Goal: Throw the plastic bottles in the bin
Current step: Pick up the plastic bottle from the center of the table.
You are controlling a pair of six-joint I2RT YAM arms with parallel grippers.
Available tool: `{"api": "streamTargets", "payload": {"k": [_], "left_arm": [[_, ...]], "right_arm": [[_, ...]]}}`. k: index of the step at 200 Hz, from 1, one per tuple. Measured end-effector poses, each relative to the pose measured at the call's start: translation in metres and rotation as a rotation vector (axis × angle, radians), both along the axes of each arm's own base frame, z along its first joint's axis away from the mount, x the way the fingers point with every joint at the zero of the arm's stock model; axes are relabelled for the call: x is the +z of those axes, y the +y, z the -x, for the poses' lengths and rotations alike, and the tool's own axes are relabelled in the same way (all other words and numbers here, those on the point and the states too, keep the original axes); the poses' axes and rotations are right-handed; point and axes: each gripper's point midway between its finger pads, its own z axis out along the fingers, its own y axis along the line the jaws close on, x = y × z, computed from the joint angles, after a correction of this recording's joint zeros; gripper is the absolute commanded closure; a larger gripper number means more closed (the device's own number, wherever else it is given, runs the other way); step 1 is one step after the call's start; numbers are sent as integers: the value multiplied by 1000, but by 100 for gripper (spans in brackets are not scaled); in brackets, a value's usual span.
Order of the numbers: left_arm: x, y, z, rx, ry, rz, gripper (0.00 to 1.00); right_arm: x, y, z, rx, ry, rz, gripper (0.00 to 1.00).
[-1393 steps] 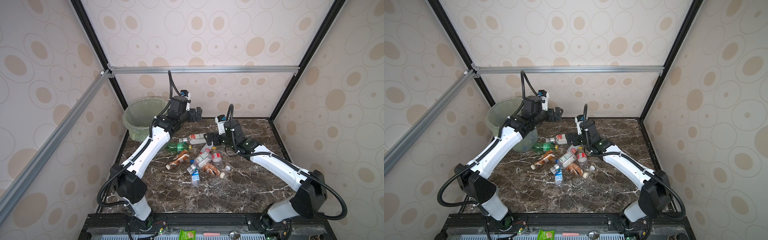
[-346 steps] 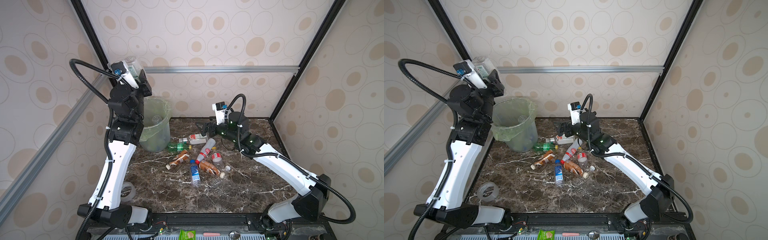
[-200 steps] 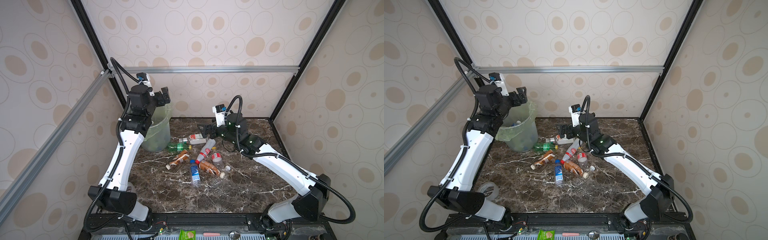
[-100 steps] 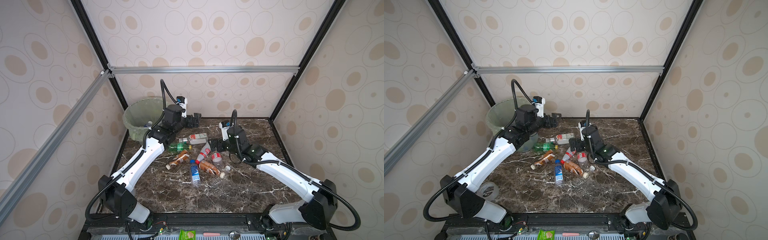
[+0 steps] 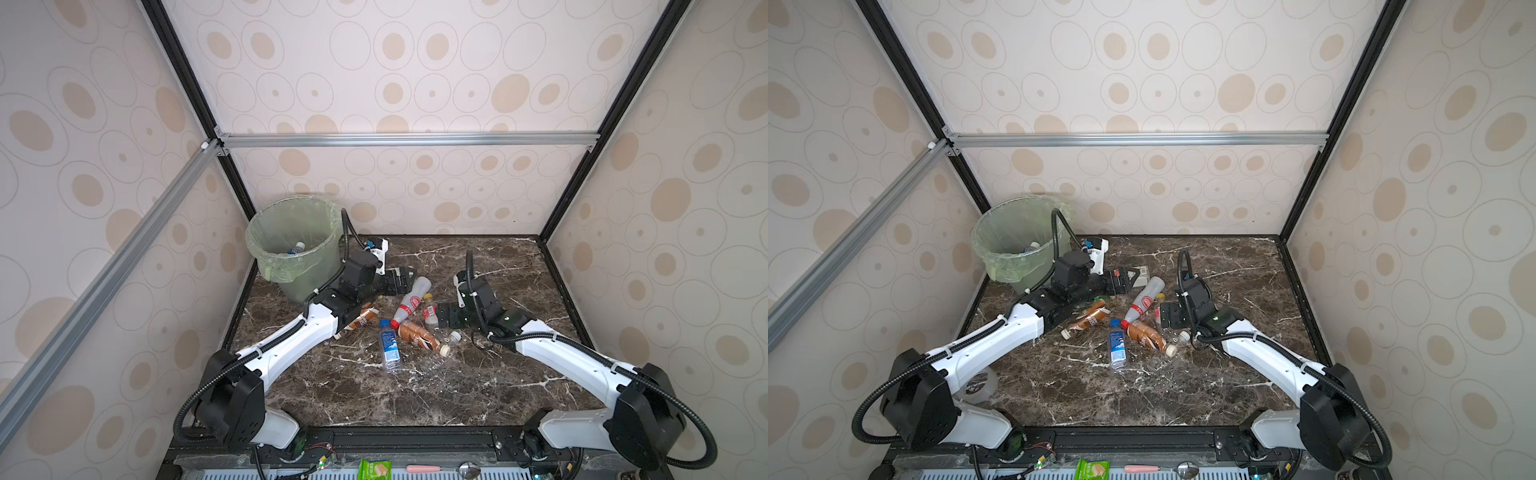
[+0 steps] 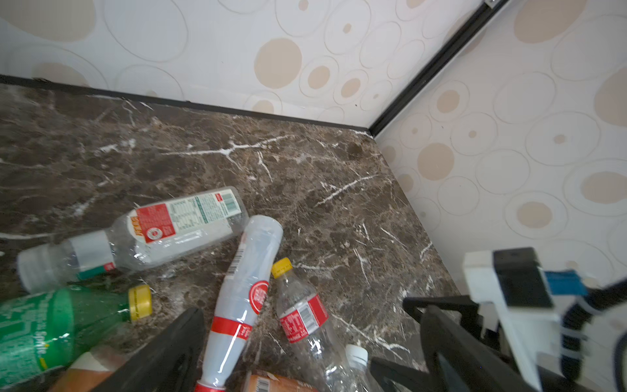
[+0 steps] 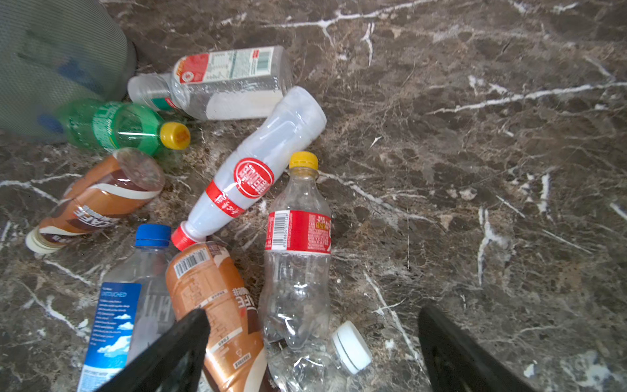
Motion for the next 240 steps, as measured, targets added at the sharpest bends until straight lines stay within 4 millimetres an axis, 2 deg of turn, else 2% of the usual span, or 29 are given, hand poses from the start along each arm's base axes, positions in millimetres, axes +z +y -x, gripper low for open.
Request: {"api": "streamTargets", "payload": {"k": [26, 72, 111, 161, 201, 240], "left_arm": [[-3, -5, 3, -19, 6, 19, 1], [-1, -8, 4, -33, 2, 33, 1], [-4, -6, 3, -20, 1, 24, 1], [-21, -3, 6, -15, 26, 9, 1], [-25, 3, 13, -10, 26, 11, 1], [-22, 6, 17, -8, 19, 23, 1]], "right_arm": [[-12, 0, 0, 1, 32, 21, 3], [-19, 3, -3, 4, 49, 32, 7], [-31, 10, -8, 17, 79, 38, 11], [-36, 15, -9, 34, 99, 34, 17], [-56, 23, -9, 56, 159, 35, 20], [-68, 28, -11, 65, 187, 31, 23]]}}
